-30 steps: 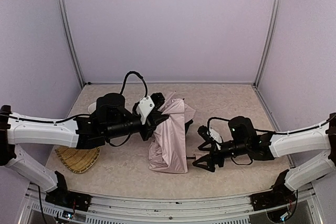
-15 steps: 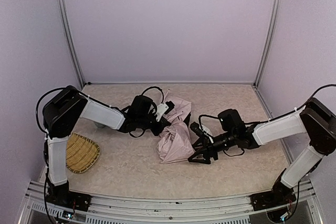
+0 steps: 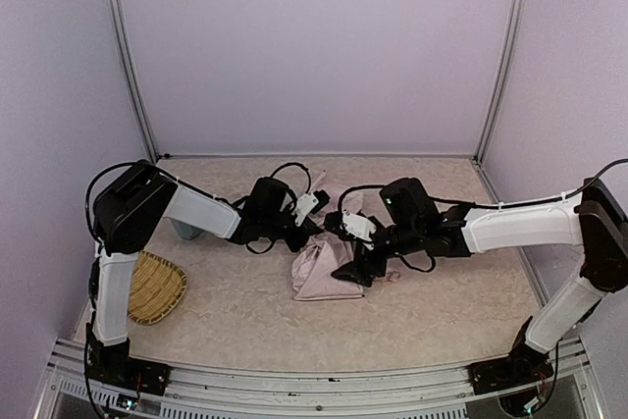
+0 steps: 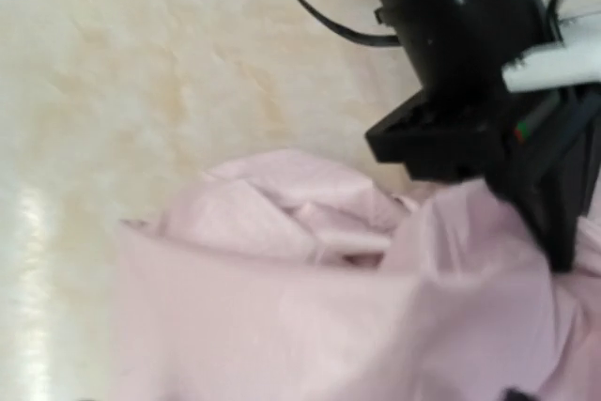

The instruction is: Put away the umbrella

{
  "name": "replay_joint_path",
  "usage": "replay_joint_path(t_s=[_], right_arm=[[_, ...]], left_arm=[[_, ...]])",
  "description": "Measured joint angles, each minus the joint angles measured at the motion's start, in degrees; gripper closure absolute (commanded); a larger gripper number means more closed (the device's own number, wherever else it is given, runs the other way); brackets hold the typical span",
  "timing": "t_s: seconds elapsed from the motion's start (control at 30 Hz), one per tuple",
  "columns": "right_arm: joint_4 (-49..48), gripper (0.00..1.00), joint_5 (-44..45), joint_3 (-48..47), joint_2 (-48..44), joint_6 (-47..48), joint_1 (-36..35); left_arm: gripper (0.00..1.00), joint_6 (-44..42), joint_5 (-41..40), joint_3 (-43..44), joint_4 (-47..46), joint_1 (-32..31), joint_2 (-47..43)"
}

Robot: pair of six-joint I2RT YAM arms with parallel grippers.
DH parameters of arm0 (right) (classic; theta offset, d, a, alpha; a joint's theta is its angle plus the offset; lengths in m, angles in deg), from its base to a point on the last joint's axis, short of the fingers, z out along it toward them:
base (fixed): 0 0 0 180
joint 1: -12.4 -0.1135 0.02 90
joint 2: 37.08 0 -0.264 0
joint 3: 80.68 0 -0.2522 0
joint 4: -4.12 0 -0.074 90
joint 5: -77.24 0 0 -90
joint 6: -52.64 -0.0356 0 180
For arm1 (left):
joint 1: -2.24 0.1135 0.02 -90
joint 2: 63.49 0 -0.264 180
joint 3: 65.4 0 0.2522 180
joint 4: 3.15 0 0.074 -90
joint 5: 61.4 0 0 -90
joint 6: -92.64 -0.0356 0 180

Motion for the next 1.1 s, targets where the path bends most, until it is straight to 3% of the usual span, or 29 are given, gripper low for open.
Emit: replay_joint_path(t_s=[0.4,0.6,0.7,0.83,0.97,1.1], right_arm=[[6.9,0.03,13.7,-7.1,14.6,16.2,-5.9],[11.2,0.28,14.0,-14.9,20.8,16.0,-5.6],[12.7,0.41,13.2,-15.9,21.5,15.0,-5.5],[14.2,0.51,11.6,-15.9,21.6,12.6,-5.2],[15.3,0.59,9.6,-15.8,21.6,9.7,-4.1],[16.8,0.61,5.4,-15.5,21.4,5.6,-2.8]], left_arm=[[1.0,-1.6,3.8,4.5,3.8,1.2,2.4],[0.99,-1.9,4.6,7.4,5.4,2.3,3.9],[0.83,-0.8,5.8,8.1,6.3,2.8,4.0],[0.37,4.6,9.6,8.4,5.7,4.5,3.9],[0.24,12.5,12.2,9.9,3.6,7.9,3.8],[0.2,18.2,11.8,11.1,0.1,11.7,1.2]])
